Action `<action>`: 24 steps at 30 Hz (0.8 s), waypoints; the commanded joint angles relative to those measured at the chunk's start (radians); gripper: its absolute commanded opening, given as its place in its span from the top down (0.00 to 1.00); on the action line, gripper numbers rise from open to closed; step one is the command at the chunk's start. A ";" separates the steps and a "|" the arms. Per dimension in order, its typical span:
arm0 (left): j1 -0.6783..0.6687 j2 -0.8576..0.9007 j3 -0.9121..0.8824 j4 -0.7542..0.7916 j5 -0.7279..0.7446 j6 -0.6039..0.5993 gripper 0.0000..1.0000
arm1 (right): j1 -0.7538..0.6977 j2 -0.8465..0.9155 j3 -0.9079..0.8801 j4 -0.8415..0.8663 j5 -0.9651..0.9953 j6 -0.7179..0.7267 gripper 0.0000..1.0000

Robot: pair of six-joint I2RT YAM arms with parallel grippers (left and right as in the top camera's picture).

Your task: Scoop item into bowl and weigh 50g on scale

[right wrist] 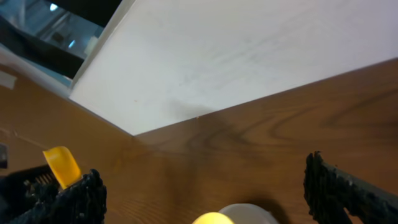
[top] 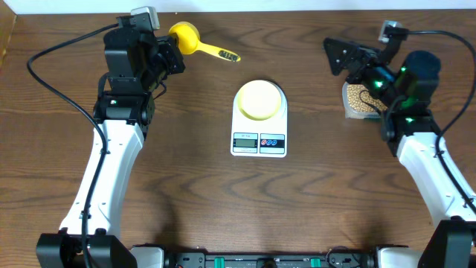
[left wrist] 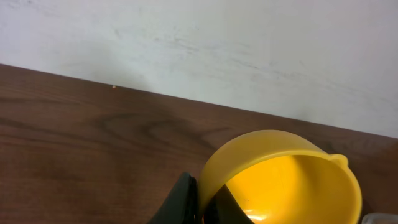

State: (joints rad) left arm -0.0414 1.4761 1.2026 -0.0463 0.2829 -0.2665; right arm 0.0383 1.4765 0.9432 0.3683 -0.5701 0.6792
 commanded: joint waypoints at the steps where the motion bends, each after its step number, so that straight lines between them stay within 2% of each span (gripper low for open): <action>1: -0.002 -0.011 -0.006 -0.004 -0.006 -0.028 0.92 | 0.048 0.003 0.019 0.002 0.070 0.076 0.01; 12: -0.013 -0.011 -0.006 -0.019 -0.006 -0.086 0.92 | 0.071 0.003 0.019 -0.006 0.066 0.088 0.01; 24: -0.066 -0.011 -0.006 -0.019 -0.006 -0.164 0.92 | 0.209 0.003 0.019 -0.005 0.082 0.087 0.01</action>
State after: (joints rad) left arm -0.0959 1.4761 1.2026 -0.0704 0.2829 -0.3813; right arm 0.2222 1.4765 0.9432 0.3637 -0.4988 0.7582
